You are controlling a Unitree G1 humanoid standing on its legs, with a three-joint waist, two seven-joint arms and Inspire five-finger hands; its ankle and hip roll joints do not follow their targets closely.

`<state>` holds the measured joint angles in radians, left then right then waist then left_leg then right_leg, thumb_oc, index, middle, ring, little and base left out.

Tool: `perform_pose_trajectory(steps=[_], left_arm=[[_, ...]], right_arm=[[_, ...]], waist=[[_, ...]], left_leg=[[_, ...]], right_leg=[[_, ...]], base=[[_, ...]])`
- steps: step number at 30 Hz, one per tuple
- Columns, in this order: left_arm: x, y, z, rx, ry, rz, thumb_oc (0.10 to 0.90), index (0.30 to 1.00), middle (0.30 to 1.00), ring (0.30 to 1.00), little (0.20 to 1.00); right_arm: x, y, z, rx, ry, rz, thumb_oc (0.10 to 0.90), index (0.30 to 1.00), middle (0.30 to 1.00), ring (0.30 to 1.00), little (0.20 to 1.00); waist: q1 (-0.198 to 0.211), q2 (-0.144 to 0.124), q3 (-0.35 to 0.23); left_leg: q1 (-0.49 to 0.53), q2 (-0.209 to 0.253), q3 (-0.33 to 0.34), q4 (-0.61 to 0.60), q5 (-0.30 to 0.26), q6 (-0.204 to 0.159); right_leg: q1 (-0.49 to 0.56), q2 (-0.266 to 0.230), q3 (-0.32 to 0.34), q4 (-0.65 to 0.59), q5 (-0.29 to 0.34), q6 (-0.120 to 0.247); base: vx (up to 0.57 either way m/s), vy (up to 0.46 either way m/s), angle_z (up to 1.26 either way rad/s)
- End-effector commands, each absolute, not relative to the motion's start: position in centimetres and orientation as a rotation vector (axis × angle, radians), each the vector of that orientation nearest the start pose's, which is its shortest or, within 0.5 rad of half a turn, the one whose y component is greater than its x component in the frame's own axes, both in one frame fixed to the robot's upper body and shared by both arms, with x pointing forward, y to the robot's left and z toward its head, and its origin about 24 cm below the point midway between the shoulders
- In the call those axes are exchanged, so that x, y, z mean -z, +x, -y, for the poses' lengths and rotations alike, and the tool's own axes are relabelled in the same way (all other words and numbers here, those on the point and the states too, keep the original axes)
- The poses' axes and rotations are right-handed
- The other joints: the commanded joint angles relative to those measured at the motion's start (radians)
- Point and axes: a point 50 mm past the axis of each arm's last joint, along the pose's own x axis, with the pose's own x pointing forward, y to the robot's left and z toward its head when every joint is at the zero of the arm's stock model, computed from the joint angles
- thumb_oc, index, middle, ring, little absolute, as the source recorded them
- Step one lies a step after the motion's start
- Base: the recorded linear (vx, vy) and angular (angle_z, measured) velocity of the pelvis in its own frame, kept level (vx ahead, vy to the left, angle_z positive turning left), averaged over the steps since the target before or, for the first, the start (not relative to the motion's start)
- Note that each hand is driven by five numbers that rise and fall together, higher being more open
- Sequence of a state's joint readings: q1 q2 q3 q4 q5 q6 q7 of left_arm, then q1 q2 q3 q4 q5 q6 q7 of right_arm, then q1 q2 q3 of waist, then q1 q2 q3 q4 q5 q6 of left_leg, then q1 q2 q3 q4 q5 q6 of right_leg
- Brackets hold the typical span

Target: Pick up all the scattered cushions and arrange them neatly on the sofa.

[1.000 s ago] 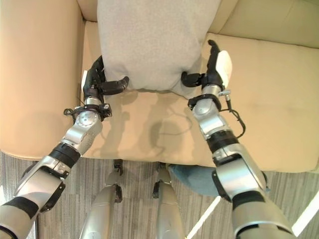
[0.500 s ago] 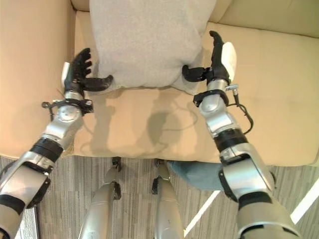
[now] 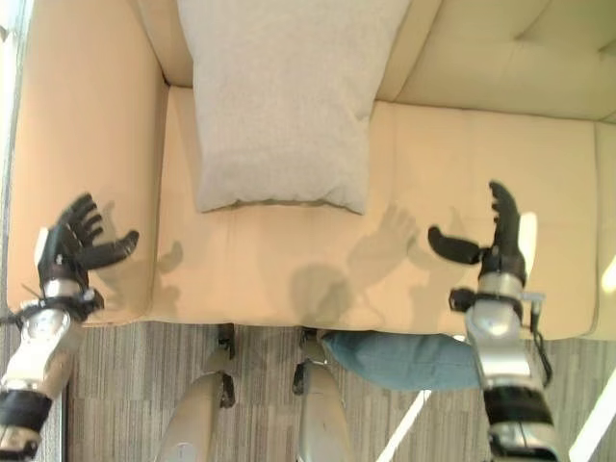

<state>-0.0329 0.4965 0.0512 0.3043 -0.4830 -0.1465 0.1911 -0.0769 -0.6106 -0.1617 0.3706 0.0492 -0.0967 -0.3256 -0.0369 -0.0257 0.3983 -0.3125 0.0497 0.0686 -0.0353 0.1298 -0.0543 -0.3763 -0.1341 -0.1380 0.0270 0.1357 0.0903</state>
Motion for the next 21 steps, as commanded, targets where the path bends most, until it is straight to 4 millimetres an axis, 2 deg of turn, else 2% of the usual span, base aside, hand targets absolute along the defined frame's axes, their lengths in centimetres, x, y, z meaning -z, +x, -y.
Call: perform_pose_trajectory(steps=[1, 6, 7, 8, 9, 13, 18, 20, 21], left_arm=[[-1.6, 21.5, -30.8, -0.410, 0.076, -0.125, 0.800, 0.900, 0.900, 0.900, 0.900], [4.8, 16.8, -29.9, -0.389, 0.084, -0.435, 0.800, 0.900, 0.900, 0.900, 0.900], [6.1, 16.1, -29.4, -0.364, 0.111, -0.509, 0.800, 0.900, 0.900, 0.900, 0.900], [8.4, 14.8, -28.5, -0.332, 0.143, -0.633, 0.800, 0.900, 0.900, 0.900, 0.900], [8.4, 14.9, -28.5, -0.332, 0.143, -0.632, 0.800, 0.900, 0.900, 0.900, 0.900], [12.1, 12.0, -27.1, -0.278, 0.223, -0.866, 0.800, 0.900, 0.900, 0.900, 0.900], [13.9, 10.4, -26.0, -0.246, 0.262, -0.988, 0.800, 0.900, 0.900, 0.900, 0.900], [14.3, 10.3, -25.4, -0.212, 0.281, -1.013, 0.800, 0.900, 0.900, 0.900, 0.900], [14.3, 10.3, -25.4, -0.212, 0.281, -1.012, 0.800, 0.900, 0.900, 0.900, 0.900]], right_arm=[[-4.9, 22.5, 33.6, 0.507, -0.587, -0.072, 0.800, 0.900, 0.900, 0.900, 0.900], [0.5, 20.5, 32.0, 0.412, -0.556, -0.283, 0.800, 0.900, 0.900, 0.900, 0.900], [1.8, 20.1, 31.6, 0.382, -0.559, -0.336, 0.800, 0.900, 0.900, 0.900, 0.900], [4.0, 19.6, 30.5, 0.329, -0.553, -0.426, 0.800, 0.900, 0.900, 0.900, 0.900], [4.0, 19.7, 30.5, 0.329, -0.553, -0.425, 0.800, 0.900, 0.900, 0.900, 0.900], [8.1, 17.4, 29.0, 0.264, -0.550, -0.625, 0.800, 0.900, 0.900, 0.900, 0.900], [10.5, 15.3, 28.4, 0.248, -0.540, -0.765, 0.800, 0.900, 0.900, 0.900, 0.900], [11.0, 14.8, 28.3, 0.242, -0.535, -0.800, 0.800, 0.900, 0.900, 0.900, 0.900], [11.0, 14.8, 28.3, 0.242, -0.535, -0.800, 0.800, 0.900, 0.900, 0.900, 0.900]], waist=[[0.006, -0.034, -0.178], [0.009, -0.020, -0.214], [0.010, -0.016, -0.220], [0.010, -0.013, -0.237], [0.010, -0.012, -0.233], [0.009, -0.013, -0.254], [0.002, -0.025, -0.258], [-0.004, -0.043, -0.253], [-0.004, -0.042, -0.252]], left_leg=[[0.029, -0.034, -0.028, 0.027, -0.084, 0.004], [0.140, -0.019, -0.016, -0.011, -0.074, 0.003], [0.163, -0.015, -0.014, -0.017, -0.074, 0.002], [0.194, -0.008, -0.010, -0.024, -0.073, -0.001], [0.199, -0.008, -0.009, -0.026, -0.073, -0.001], [0.247, 0.013, -0.003, -0.034, -0.069, -0.012], [0.242, 0.026, 0.005, 0.006, -0.058, -0.026], [0.240, 0.001, 0.001, 0.096, -0.132, -0.012], [0.237, 0.002, 0.001, 0.104, -0.138, -0.012]], right_leg=[[0.094, 0.028, -0.025, -0.016, -0.076, 0.028], [0.195, 0.046, -0.026, -0.035, -0.092, 0.029], [0.214, 0.050, -0.026, -0.034, -0.100, 0.028], [0.243, 0.062, -0.025, -0.031, -0.116, 0.024], [0.247, 0.062, -0.024, -0.031, -0.116, 0.024], [0.310, 0.088, -0.022, -0.039, -0.145, 0.013], [0.364, 0.102, -0.031, -0.077, -0.159, 0.002], [0.341, 0.080, -0.028, -0.065, -0.145, 0.001], [0.342, 0.080, -0.028, -0.065, -0.146, 0.001]], base=[[0.08, -0.045, 0.04], [0.01, -0.040, 0.07], [-0.03, -0.064, 0.03], [-0.03, -0.053, 0.00], [-0.02, -0.053, 0.01], [-0.04, -0.075, 0.00], [-0.08, -0.063, 0.09], [-0.20, 0.005, 0.05], [-0.23, 0.032, 0.03]])
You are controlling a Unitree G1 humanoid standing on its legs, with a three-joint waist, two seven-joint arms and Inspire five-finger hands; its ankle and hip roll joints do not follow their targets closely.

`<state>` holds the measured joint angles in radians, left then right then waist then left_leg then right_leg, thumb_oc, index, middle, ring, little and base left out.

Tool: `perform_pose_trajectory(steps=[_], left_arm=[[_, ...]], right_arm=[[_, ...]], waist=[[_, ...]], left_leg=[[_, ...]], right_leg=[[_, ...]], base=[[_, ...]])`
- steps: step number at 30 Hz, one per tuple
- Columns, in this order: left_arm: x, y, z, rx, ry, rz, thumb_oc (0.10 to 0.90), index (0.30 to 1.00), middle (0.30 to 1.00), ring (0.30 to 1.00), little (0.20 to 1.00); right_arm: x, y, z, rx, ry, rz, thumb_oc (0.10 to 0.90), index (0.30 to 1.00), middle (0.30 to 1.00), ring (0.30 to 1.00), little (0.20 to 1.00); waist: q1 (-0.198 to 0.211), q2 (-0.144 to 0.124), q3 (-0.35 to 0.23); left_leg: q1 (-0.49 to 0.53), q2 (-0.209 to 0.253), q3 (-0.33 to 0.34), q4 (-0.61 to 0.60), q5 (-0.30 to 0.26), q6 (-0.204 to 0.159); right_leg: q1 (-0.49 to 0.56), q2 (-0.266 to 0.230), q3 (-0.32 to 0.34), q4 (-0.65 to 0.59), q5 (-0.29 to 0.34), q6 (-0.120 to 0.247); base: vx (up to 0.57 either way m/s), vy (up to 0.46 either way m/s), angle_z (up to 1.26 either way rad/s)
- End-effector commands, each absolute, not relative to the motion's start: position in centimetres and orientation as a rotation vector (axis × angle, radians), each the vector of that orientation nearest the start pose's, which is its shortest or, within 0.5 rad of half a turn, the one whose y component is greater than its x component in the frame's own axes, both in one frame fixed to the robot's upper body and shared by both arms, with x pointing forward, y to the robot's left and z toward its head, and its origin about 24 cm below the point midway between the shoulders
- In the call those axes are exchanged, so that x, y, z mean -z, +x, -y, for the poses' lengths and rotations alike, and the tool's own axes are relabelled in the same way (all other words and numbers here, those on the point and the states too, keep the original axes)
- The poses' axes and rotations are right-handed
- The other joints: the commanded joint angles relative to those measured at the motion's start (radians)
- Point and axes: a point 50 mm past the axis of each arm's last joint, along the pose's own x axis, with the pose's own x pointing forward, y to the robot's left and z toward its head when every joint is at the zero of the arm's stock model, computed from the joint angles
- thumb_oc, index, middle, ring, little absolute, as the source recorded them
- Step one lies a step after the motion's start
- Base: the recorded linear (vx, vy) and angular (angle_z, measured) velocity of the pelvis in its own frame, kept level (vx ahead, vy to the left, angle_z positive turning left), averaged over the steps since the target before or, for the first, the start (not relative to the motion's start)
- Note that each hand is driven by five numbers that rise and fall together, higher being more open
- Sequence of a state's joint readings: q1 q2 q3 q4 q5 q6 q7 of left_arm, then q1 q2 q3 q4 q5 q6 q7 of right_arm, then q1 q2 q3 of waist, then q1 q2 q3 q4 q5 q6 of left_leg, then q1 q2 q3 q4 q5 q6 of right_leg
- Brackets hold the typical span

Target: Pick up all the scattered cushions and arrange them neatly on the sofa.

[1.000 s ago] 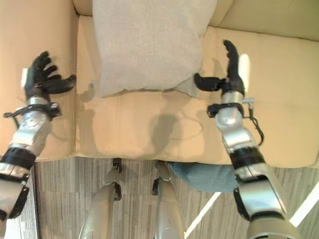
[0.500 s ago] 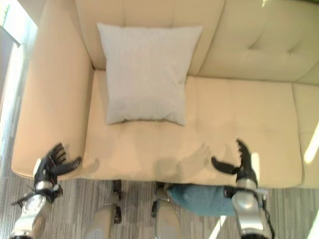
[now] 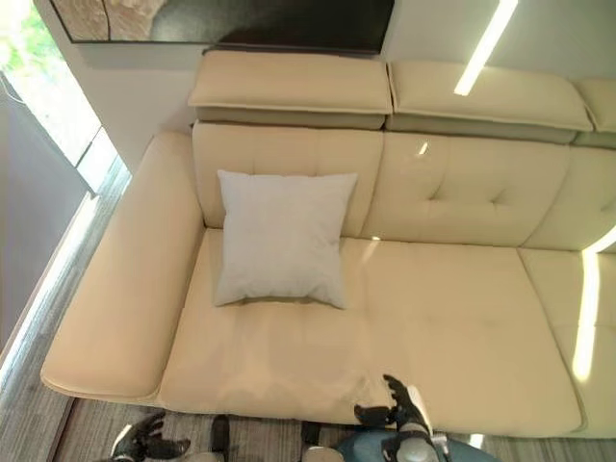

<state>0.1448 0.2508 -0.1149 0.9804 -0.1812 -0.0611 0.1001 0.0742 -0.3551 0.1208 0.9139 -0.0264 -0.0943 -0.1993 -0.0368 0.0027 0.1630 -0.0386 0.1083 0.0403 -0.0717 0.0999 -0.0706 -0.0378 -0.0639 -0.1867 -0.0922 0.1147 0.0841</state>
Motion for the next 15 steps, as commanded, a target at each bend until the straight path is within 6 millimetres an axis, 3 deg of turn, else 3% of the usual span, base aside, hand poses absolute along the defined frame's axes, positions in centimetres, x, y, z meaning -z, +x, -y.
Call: perform_pose_trajectory(steps=[1, 6, 8, 11, 14, 15], left_arm=[[14.6, 10.0, -25.2, -0.203, 0.280, -1.035, 0.800, 0.900, 0.900, 0.900, 0.900], [14.8, 10.0, -24.6, -0.203, 0.256, -1.044, 0.800, 0.900, 0.900, 0.900, 0.900], [14.9, 10.3, -24.1, -0.179, 0.264, -1.040, 0.800, 0.900, 0.900, 0.900, 0.900], [14.7, 11.2, -23.8, -0.167, 0.264, -1.016, 0.800, 0.900, 0.900, 0.900, 0.900], [14.2, 12.6, -24.1, -0.179, 0.291, -0.978, 0.800, 0.900, 0.900, 0.900, 0.900], [14.2, 12.7, -24.1, -0.179, 0.291, -0.977, 0.800, 0.900, 0.900, 0.900, 0.900]], right_arm=[[11.4, 14.4, 28.2, 0.234, -0.539, -0.833, 0.800, 0.900, 0.900, 0.900, 0.900], [11.8, 14.0, 28.4, 0.218, -0.553, -0.878, 0.800, 0.900, 0.900, 0.900, 0.900], [12.0, 13.8, 28.4, 0.212, -0.560, -0.905, 0.800, 0.900, 0.900, 0.900, 0.900], [12.3, 14.0, 28.2, 0.202, -0.578, -0.927, 0.800, 0.900, 0.900, 0.900, 0.900], [12.7, 14.7, 27.0, 0.159, -0.601, -0.942, 0.800, 0.900, 0.900, 0.900, 0.900], [12.7, 14.8, 27.0, 0.159, -0.600, -0.942, 0.800, 0.900, 0.900, 0.900, 0.900]], waist=[[-0.008, -0.085, -0.019], [-0.032, -0.076, -0.044], [-0.049, -0.061, -0.051], [-0.058, -0.064, -0.051], [-0.043, -0.081, -0.018], [-0.043, -0.081, -0.018]], left_leg=[[-0.027, -0.095, 0.004, 0.237, -0.173, 0.013], [0.062, -0.129, -0.059, 0.325, -0.224, 0.016], [0.106, -0.130, -0.072, 0.269, -0.244, 0.021], [0.133, -0.158, -0.076, 0.165, -0.298, 0.047], [0.111, -0.184, -0.085, 0.104, -0.260, 0.070], [0.111, -0.185, -0.084, 0.103, -0.260, 0.070]], right_leg=[[-0.011, -0.007, 0.026, 0.059, -0.107, 0.006], [-0.063, -0.011, 0.045, 0.076, -0.069, 0.007], [-0.095, -0.009, 0.047, 0.087, -0.056, 0.016], [-0.149, -0.025, 0.061, 0.079, -0.005, 0.046], [-0.207, -0.054, 0.051, 0.037, 0.064, 0.098], [-0.208, -0.054, 0.051, 0.037, 0.064, 0.099]], base=[[-0.14, 0.026, 0.02], [-0.16, 0.116, 0.04], [-0.18, 0.179, -0.22], [-0.22, 0.193, -0.01], [-0.31, 0.176, 0.00], [-0.33, 0.097, -0.19]])
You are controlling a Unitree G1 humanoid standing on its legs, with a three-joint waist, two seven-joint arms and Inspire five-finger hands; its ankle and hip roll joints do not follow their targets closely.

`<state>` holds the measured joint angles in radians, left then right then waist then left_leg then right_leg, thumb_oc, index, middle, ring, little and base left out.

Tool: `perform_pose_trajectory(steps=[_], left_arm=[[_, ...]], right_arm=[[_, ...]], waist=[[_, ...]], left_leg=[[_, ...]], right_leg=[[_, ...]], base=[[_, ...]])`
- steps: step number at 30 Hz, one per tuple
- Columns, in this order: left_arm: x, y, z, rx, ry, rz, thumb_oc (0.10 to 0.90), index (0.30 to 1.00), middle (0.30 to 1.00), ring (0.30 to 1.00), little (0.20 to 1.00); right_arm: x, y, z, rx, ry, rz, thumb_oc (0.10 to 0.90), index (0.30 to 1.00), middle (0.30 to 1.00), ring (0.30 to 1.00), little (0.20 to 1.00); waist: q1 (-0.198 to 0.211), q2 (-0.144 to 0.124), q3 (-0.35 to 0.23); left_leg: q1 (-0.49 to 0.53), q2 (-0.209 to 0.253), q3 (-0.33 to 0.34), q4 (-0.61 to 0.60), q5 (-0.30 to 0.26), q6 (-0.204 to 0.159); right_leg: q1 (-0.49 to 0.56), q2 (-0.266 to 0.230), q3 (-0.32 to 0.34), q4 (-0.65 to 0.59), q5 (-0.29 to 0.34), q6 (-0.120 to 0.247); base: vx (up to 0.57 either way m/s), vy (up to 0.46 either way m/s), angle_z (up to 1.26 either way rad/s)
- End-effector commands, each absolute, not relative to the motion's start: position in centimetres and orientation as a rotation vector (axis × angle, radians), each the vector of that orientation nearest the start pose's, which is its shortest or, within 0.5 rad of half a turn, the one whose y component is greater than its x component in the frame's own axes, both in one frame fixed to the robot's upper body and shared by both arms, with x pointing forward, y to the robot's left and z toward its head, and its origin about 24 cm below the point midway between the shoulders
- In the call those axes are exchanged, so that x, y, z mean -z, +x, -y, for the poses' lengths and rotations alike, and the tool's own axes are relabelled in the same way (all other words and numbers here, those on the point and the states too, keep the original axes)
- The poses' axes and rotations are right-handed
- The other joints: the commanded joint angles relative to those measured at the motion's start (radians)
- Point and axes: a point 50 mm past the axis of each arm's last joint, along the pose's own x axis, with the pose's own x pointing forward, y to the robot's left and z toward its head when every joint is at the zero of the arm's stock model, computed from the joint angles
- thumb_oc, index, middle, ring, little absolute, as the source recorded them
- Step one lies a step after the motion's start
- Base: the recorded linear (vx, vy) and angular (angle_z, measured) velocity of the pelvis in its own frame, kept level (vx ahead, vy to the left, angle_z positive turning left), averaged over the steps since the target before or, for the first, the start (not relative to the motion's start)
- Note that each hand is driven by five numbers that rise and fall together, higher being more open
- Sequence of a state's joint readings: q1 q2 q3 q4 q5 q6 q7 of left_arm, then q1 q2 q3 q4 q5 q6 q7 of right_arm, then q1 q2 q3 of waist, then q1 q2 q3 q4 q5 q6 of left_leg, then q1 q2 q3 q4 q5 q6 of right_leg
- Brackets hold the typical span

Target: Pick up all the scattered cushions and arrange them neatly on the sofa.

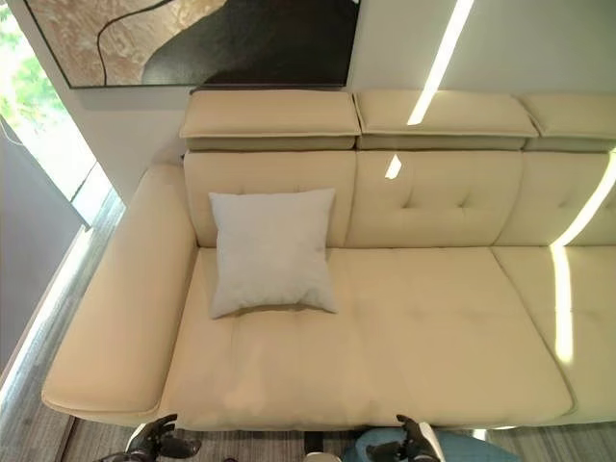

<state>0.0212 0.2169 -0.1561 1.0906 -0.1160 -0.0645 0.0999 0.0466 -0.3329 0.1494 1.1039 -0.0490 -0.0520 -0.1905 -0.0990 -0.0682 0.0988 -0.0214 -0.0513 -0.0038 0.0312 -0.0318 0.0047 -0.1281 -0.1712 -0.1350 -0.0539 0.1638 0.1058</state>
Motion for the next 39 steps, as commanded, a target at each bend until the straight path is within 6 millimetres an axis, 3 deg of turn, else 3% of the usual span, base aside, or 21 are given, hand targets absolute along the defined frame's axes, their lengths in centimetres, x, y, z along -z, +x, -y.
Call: perform_pose_trajectory(steps=[1, 2, 3, 5, 8, 9, 13, 14, 15, 17, 18, 19, 22, 23, 26, 28, 29, 34, 39], left_arm=[[14.1, 13.0, -24.2, -0.181, 0.297, -0.966, 0.800, 0.900, 0.900, 0.900, 0.900], [14.1, 13.0, -24.2, -0.181, 0.297, -0.966, 0.800, 0.900, 0.900, 0.900, 0.900], [13.9, 13.1, -25.1, -0.199, 0.314, -0.974, 0.800, 0.900, 0.900, 0.900, 0.900], [14.0, 12.7, -25.3, -0.203, 0.315, -0.991, 0.800, 0.900, 0.900, 0.900, 0.900], [14.3, 11.6, -25.8, -0.211, 0.333, -1.039, 0.800, 0.900, 0.900, 0.900, 0.900], [14.5, 10.9, -26.2, -0.218, 0.346, -1.068, 0.800, 0.900, 0.900, 0.900, 0.900], [14.6, 10.3, -26.6, -0.251, 0.330, -1.089, 0.800, 0.900, 0.900, 0.900, 0.900], [14.5, 10.3, -26.6, -0.256, 0.330, -1.088, 0.800, 0.900, 0.900, 0.900, 0.900], [14.4, 10.6, -26.6, -0.253, 0.335, -1.076, 0.800, 0.900, 0.900, 0.900, 0.900], [14.4, 10.6, -26.6, -0.248, 0.341, -1.075, 0.800, 0.900, 0.900, 0.900, 0.900], [14.4, 10.9, -26.6, -0.250, 0.340, -1.066, 0.800, 0.900, 0.900, 0.900, 0.900], [14.1, 11.9, -26.4, -0.247, 0.341, -1.036, 0.800, 0.900, 0.900, 0.900, 0.900], [13.9, 13.0, -25.8, -0.210, 0.369, -1.007, 0.800, 0.900, 0.900, 0.900, 0.900], [13.9, 13.0, -25.8, -0.210, 0.369, -1.006, 0.800, 0.900, 0.900, 0.900, 0.900], [14.2, 13.0, -25.1, -0.173, 0.384, -1.017, 0.800, 0.900, 0.900, 0.900, 0.900], [14.4, 12.5, -25.0, -0.170, 0.381, -1.038, 0.800, 0.900, 0.900, 0.900, 0.900], [14.8, 11.6, -24.8, -0.186, 0.350, -1.071, 0.800, 0.900, 0.900, 0.900, 0.900], [15.3, 10.7, -24.1, -0.174, 0.329, -1.105, 0.800, 0.900, 0.900, 0.900, 0.900], [15.3, 10.9, -23.8, -0.157, 0.336, -1.103, 0.800, 0.900, 0.900, 0.900, 0.900]], right_arm=[[12.7, 15.0, 26.7, 0.146, -0.607, -0.943, 0.800, 0.900, 0.900, 0.900, 0.900], [12.7, 15.0, 26.7, 0.146, -0.607, -0.943, 0.800, 0.900, 0.900, 0.900, 0.900], [12.9, 15.1, 26.2, 0.118, -0.614, -0.953, 0.800, 0.900, 0.900, 0.900, 0.900], [13.1, 14.9, 26.1, 0.112, -0.614, -0.962, 0.800, 0.900, 0.900, 0.900, 0.900], [13.5, 14.2, 25.9, 0.108, -0.597, -0.990, 0.800, 0.900, 0.900, 0.900, 0.900], [13.8, 13.8, 25.6, 0.100, -0.585, -1.006, 0.800, 0.900, 0.900, 0.900, 0.900], [13.9, 13.8, 24.9, 0.091, -0.569, -0.998, 0.800, 0.900, 0.900, 0.900, 0.900], [13.9, 13.9, 24.8, 0.091, -0.567, -0.990, 0.800, 0.900, 0.900, 0.900, 0.900], [13.6, 14.7, 24.6, 0.091, -0.564, -0.957, 0.800, 0.900, 0.900, 0.900, 0.900], [13.5, 14.8, 24.4, 0.087, -0.560, -0.949, 0.800, 0.900, 0.900, 0.900, 0.900], [13.4, 15.1, 24.3, 0.088, -0.559, -0.936, 0.800, 0.900, 0.900, 0.900, 0.900], [13.1, 15.5, 24.5, 0.100, -0.561, -0.915, 0.800, 0.900, 0.900, 0.900, 0.900], [12.9, 15.7, 25.2, 0.109, -0.595, -0.910, 0.800, 0.900, 0.900, 0.900, 0.900], [12.9, 15.7, 25.2, 0.109, -0.595, -0.909, 0.800, 0.900, 0.900, 0.900, 0.900], [13.0, 15.1, 25.7, 0.119, -0.616, -0.937, 0.800, 0.900, 0.900, 0.900, 0.900], [13.3, 14.5, 26.0, 0.131, -0.612, -0.962, 0.800, 0.900, 0.900, 0.900, 0.900], [13.6, 13.7, 26.2, 0.142, -0.603, -0.995, 0.800, 0.900, 0.900, 0.900, 0.900], [14.3, 11.9, 26.5, 0.153, -0.594, -1.072, 0.800, 0.900, 0.900, 0.900, 0.900], [14.6, 11.5, 25.9, 0.146, -0.579, -1.096, 0.800, 0.900, 0.900, 0.900, 0.900]], waist=[[0.022, -0.012, 0.057], [0.022, -0.012, 0.057], [0.047, -0.011, 0.081], [0.057, -0.006, 0.081], [0.077, 0.003, 0.058], [0.093, -0.001, 0.032], [0.121, -0.008, 0.005], [0.134, -0.017, 0.000], [0.162, -0.032, -0.009], [0.170, -0.038, -0.006], [0.171, -0.036, 0.002], [0.168, -0.025, 0.032], [0.157, -0.002, 0.075], [0.156, -0.001, 0.076], [0.132, -0.016, 0.094], [0.117, -0.033, 0.083], [0.110, -0.044, 0.078], [0.082, -0.019, 0.033], [0.081, -0.011, 0.017]], left_leg=[[0.080, -0.024, -0.038, 0.000, -0.117, -0.001], [0.080, -0.024, -0.038, 0.000, -0.117, -0.001], [0.038, -0.022, -0.026, -0.005, -0.077, 0.017], [0.030, -0.018, -0.025, -0.013, -0.059, 0.023], [0.009, -0.004, -0.026, -0.027, -0.027, 0.029], [-0.012, 0.002, -0.021, -0.029, -0.014, 0.029], [-0.056, 0.017, 0.006, -0.037, 0.019, 0.025], [-0.080, 0.015, 0.020, -0.033, 0.033, 0.022], [-0.119, 0.021, 0.048, -0.039, 0.060, 0.006], [-0.143, 0.026, 0.059, -0.035, 0.077, -0.003], [-0.170, 0.035, 0.064, -0.029, 0.095, -0.013], [-0.229, 0.053, 0.063, -0.017, 0.148, -0.044], [-0.270, 0.072, 0.047, -0.022, 0.200, -0.080], [-0.272, 0.073, 0.046, -0.021, 0.200, -0.080], [-0.256, 0.058, 0.041, 0.059, 0.124, -0.056], [-0.228, 0.038, 0.038, 0.122, 0.052, -0.045], [-0.168, 0.017, 0.011, 0.167, -0.029, -0.038], [-0.056, 0.035, 0.002, 0.046, -0.023, -0.037], [0.005, 0.025, -0.012, -0.052, -0.010, -0.023]], right_leg=[[-0.130, 0.050, -0.005, 0.003, 0.010, 0.084], [-0.130, 0.050, -0.005, 0.003, 0.010, 0.084], [-0.105, 0.057, 0.005, 0.107, -0.054, 0.060], [-0.089, 0.068, 0.012, 0.167, -0.088, 0.047], [-0.040, 0.102, 0.047, 0.287, -0.174, 0.023], [0.020, 0.113, 0.055, 0.293, -0.212, 0.019], [0.089, 0.111, 0.046, 0.305, -0.228, 0.023], [0.119, 0.107, 0.046, 0.289, -0.222, 0.029], [0.182, 0.113, 0.036, 0.187, -0.267, 0.027], [0.183, 0.121, 0.043, 0.150, -0.283, 0.017], [0.175, 0.132, 0.050, 0.129, -0.291, 0.004], [0.161, 0.163, 0.057, 0.080, -0.296, -0.021], [0.143, 0.186, 0.038, 0.051, -0.276, -0.034], [0.142, 0.186, 0.037, 0.052, -0.276, -0.034], [0.103, 0.161, 0.015, 0.051, -0.236, -0.037], [0.089, 0.141, 0.009, 0.039, -0.209, -0.036], [0.082, 0.126, 0.012, 0.038, -0.194, -0.035], [0.074, 0.134, -0.003, 0.036, -0.189, -0.030], [0.084, 0.132, 0.006, 0.023, -0.161, -0.016]], base=[[-0.11, 0.019, -0.24], [-0.46, 0.084, -0.22], [-0.35, 0.066, -0.05], [-0.32, 0.081, -0.21], [-0.24, 0.042, -0.16], [-0.23, -0.032, -0.01], [-0.19, -0.057, -0.03], [-0.39, -0.152, -0.23], [-0.35, -0.166, -0.26], [-0.21, -0.113, -0.14], [-0.33, -0.143, -0.30], [-0.43, -0.176, -0.31], [-0.34, -0.113, 0.10], [-0.28, -0.041, 0.22], [-0.27, -0.035, 0.24], [-0.20, 0.002, 0.28], [-0.14, 0.047, 0.15], [-0.02, 0.075, 0.09], [-0.03, 0.123, 0.04]])
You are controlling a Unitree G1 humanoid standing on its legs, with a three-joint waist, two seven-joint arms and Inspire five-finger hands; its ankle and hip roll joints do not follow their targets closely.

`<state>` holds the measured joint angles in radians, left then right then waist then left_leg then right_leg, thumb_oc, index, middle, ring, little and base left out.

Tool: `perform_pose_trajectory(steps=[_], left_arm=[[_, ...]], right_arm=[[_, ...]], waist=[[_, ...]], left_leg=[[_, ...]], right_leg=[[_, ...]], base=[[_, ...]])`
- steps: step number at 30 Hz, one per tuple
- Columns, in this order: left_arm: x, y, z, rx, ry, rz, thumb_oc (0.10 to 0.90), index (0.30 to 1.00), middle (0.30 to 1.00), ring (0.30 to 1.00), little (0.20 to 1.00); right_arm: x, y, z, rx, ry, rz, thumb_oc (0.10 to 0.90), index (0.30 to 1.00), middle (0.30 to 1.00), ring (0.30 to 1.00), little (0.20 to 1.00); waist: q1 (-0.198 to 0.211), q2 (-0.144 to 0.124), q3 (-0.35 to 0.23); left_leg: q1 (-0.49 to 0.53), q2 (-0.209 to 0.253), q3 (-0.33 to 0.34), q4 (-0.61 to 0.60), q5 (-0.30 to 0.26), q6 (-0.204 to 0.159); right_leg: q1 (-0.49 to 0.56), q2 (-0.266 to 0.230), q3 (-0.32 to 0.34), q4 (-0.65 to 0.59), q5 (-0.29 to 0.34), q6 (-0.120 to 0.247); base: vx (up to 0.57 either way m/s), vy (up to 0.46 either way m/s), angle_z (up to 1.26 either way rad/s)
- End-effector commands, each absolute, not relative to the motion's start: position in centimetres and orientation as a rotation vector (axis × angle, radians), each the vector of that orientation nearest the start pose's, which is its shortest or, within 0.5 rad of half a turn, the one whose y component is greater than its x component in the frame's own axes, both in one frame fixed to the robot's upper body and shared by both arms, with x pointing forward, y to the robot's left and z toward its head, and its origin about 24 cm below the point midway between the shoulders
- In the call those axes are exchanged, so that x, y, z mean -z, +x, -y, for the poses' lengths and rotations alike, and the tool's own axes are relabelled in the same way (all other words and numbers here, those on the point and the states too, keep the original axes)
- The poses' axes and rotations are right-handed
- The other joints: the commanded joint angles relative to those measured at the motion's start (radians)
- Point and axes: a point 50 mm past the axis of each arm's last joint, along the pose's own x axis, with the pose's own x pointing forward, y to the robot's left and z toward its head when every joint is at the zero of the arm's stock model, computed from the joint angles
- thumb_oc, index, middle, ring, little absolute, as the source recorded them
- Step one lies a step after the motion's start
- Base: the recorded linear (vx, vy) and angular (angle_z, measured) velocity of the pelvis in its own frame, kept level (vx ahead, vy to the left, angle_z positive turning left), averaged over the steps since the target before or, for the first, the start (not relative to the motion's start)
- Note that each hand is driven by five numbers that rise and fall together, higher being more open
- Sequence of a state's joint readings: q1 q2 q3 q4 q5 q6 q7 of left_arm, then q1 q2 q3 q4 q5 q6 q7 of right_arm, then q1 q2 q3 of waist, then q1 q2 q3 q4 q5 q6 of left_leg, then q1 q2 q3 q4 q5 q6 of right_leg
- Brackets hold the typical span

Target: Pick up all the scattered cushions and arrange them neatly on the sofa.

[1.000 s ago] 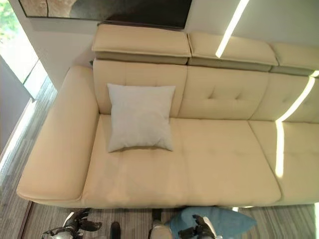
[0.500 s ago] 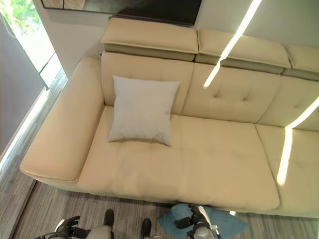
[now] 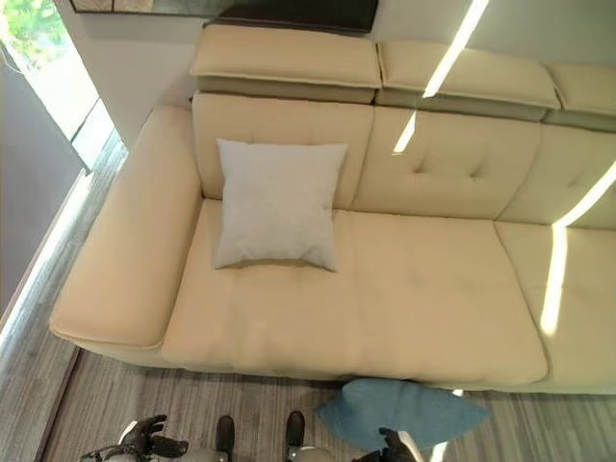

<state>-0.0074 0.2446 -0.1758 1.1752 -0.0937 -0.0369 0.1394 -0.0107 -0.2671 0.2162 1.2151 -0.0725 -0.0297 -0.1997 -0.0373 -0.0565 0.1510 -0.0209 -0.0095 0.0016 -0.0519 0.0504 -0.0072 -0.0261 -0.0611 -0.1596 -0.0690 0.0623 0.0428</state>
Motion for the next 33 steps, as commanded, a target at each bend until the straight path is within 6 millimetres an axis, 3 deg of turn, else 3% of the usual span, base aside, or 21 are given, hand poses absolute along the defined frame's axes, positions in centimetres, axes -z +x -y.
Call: perform_pose_trajectory(steps=[1, 7, 10, 13, 16, 19, 22, 26, 27, 30, 33], left_arm=[[15.3, 10.8, -23.9, -0.159, 0.337, -1.107, 0.800, 0.900, 0.900, 0.900, 0.900], [15.2, 11.0, -24.4, -0.169, 0.358, -1.108, 0.800, 0.900, 0.900, 0.900, 0.900], [14.7, 12.2, -24.6, -0.159, 0.389, -1.072, 0.800, 0.900, 0.900, 0.900, 0.900], [14.3, 12.8, -25.4, -0.184, 0.406, -1.056, 0.800, 0.900, 0.900, 0.900, 0.900], [14.4, 12.4, -25.6, -0.197, 0.390, -1.065, 0.800, 0.900, 0.900, 0.900, 0.900], [14.6, 11.8, -25.5, -0.200, 0.369, -1.077, 0.800, 0.900, 0.900, 0.900, 0.900], [14.7, 11.9, -25.3, -0.188, 0.369, -1.076, 0.800, 0.900, 0.900, 0.900, 0.900], [14.8, 12.4, -24.4, -0.147, 0.383, -1.068, 0.800, 0.900, 0.900, 0.900, 0.900], [14.8, 12.7, -23.6, -0.123, 0.376, -1.056, 0.800, 0.900, 0.900, 0.900, 0.900], [15.0, 13.2, -22.1, -0.076, 0.362, -1.039, 0.800, 0.900, 0.900, 0.900, 0.900], [15.3, 12.7, -21.7, -0.058, 0.364, -1.063, 0.800, 0.900, 0.900, 0.900, 0.900]], right_arm=[[14.6, 11.6, 25.9, 0.145, -0.578, -1.095, 0.800, 0.900, 0.900, 0.900, 0.900], [14.3, 13.0, 25.4, 0.139, -0.576, -1.052, 0.800, 0.900, 0.900, 0.900, 0.900], [13.9, 14.3, 25.1, 0.127, -0.589, -1.012, 0.800, 0.900, 0.900, 0.900, 0.900], [13.4, 15.7, 24.4, 0.101, -0.609, -0.953, 0.800, 0.900, 0.900, 0.900, 0.900], [13.2, 15.9, 24.4, 0.088, -0.623, -0.934, 0.800, 0.900, 0.900, 0.900, 0.900], [13.2, 15.9, 24.4, 0.085, -0.626, -0.933, 0.800, 0.900, 0.900, 0.900, 0.900], [13.0, 16.4, 24.4, 0.096, -0.623, -0.919, 0.800, 0.900, 0.900, 0.900, 0.900], [12.5, 16.8, 24.9, 0.114, -0.637, -0.889, 0.800, 0.900, 0.900, 0.900, 0.900], [12.5, 16.7, 25.2, 0.119, -0.651, -0.894, 0.800, 0.900, 0.900, 0.900, 0.900], [12.6, 16.2, 25.7, 0.148, -0.654, -0.913, 0.800, 0.900, 0.900, 0.900, 0.900], [13.0, 14.8, 26.5, 0.178, -0.647, -0.964, 0.800, 0.900, 0.900, 0.900, 0.900]], waist=[[0.020, -0.022, -0.036], [0.023, -0.021, -0.024], [0.018, -0.017, 0.022], [0.036, -0.004, 0.031], [0.070, 0.005, 0.016], [0.101, -0.002, 0.001], [0.108, -0.016, -0.005], [0.091, -0.012, 0.012], [0.083, -0.008, 0.023], [0.090, -0.016, 0.048], [0.075, -0.005, 0.026]], left_leg=[[0.008, -0.019, -0.018, 0.024, -0.089, -0.008], [0.018, -0.035, -0.019, -0.023, -0.069, 0.009], [-0.010, -0.030, -0.010, -0.014, -0.051, 0.021], [-0.057, 0.006, 0.040, -0.004, -0.027, 0.021], [-0.063, 0.040, 0.106, -0.004, -0.016, 0.014], [-0.059, 0.075, 0.178, 0.004, -0.008, -0.003], [-0.079, 0.107, 0.220, 0.030, 0.015, -0.035], [-0.090, 0.153, 0.221, 0.079, 0.027, -0.061], [-0.108, 0.163, 0.186, 0.102, 0.032, -0.069], [-0.126, 0.060, 0.002, 0.144, -0.026, -0.052], [-0.108, -0.013, -0.035, 0.150, -0.068, -0.018]], right_leg=[[-0.019, 0.020, 0.036, 0.036, -0.053, 0.050], [-0.058, 0.008, 0.067, 0.052, -0.025, 0.075], [-0.152, 0.007, 0.080, 0.144, -0.014, 0.093], [-0.167, -0.019, -0.004, 0.220, -0.070, 0.077], [-0.087, -0.072, -0.095, 0.262, -0.126, 0.055], [-0.007, -0.131, -0.169, 0.252, -0.119, 0.071], [0.031, -0.098, -0.170, 0.136, -0.111, 0.094], [0.049, -0.045, -0.131, 0.063, -0.111, 0.077], [0.045, -0.027, -0.104, 0.049, -0.112, 0.060], [0.030, -0.005, -0.036, 0.028, -0.083, 0.050], [0.021, 0.014, 0.025, 0.015, -0.065, 0.054]], base=[[-0.04, 0.067, -0.04], [-0.07, 0.086, -0.18], [-0.27, 0.053, -0.44], [-0.26, -0.005, -1.01], [-0.18, -0.076, -0.98], [-0.16, -0.180, -1.08], [-0.13, -0.288, -0.76], [-0.09, -0.215, -0.51], [-0.22, -0.246, -0.70], [-0.15, -0.173, -0.57], [-0.01, -0.065, -1.07]])
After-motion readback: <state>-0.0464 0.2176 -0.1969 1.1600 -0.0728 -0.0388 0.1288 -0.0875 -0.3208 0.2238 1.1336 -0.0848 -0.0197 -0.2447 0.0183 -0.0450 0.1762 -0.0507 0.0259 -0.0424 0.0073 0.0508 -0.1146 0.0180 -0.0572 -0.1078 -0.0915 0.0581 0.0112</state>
